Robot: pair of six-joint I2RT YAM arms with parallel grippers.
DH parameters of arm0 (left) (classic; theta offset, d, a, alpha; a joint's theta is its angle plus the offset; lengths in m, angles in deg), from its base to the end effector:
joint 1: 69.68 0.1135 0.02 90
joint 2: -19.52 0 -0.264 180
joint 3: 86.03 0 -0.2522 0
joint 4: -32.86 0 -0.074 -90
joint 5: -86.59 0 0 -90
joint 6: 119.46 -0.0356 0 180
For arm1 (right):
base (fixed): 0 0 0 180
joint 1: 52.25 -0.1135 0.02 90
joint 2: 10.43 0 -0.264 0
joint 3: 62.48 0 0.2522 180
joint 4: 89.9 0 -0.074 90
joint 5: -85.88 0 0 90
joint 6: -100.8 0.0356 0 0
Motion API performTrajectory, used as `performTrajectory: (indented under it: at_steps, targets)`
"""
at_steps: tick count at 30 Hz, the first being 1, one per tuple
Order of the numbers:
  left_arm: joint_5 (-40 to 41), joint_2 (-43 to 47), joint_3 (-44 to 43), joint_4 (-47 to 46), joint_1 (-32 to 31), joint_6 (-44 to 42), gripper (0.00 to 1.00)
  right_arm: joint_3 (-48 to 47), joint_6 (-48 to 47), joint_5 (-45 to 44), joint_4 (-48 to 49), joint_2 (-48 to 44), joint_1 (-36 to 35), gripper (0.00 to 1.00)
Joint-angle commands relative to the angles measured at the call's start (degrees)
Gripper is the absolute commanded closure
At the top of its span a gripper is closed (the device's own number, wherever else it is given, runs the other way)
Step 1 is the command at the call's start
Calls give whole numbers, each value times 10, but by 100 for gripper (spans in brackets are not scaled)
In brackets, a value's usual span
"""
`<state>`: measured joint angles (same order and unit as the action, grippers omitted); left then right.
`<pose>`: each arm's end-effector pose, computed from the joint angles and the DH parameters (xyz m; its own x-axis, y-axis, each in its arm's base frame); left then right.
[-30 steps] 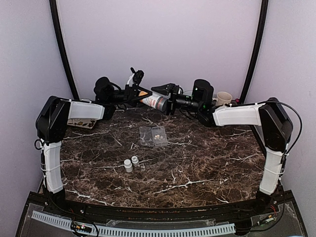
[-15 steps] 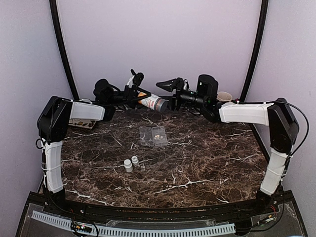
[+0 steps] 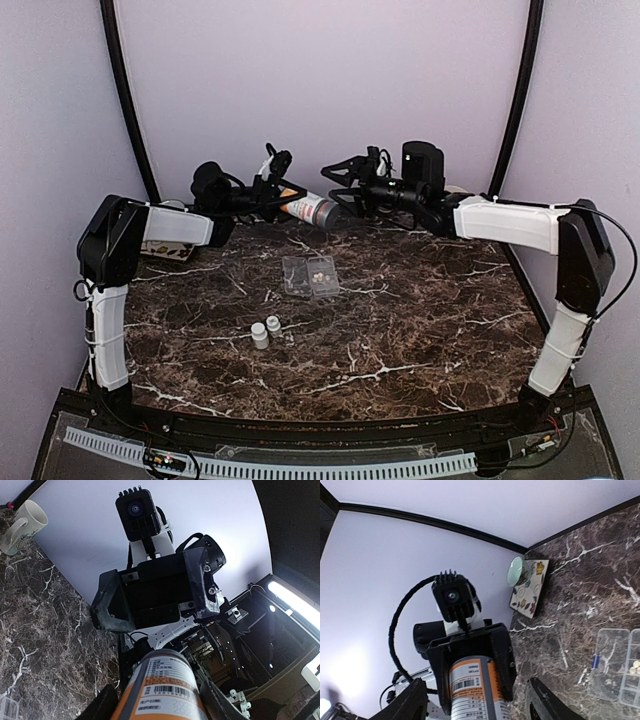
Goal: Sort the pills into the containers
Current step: Screw the lid of the pill bottle onto the pill bottle.
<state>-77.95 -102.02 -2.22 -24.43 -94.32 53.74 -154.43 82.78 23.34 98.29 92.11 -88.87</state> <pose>0.4010 -0.2217 0.2747 -0.7916 0.0719 -0.6068 0.5787 -0.2307 -0.7823 0.3359 0.2701 0.3204 -0.8654 0.4082 -0.2907 -0.2462 0.1590 0.9561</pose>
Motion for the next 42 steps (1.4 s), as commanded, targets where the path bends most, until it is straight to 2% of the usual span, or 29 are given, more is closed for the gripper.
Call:
performTrajectory:
  at_steps: [1,4,16,23,28,42]
  targets:
    - [12,3,2,-10,5,5,100,-41,-154,-65,-117,-38,3,32]
    - [17,3,1,0,6,1,100,-42,-239,-114,-174,-59,3,32]
    - [41,3,-7,55,9,-15,100,16,-535,-254,-246,-165,-37,29]
    - [45,-3,-20,54,9,6,100,65,-660,-282,-251,-195,-83,25]
    - [40,-9,-27,31,10,30,100,81,-701,-289,-248,-204,-98,21]
    - [19,-29,-43,-52,10,102,100,46,-741,-237,-269,-159,-105,13]
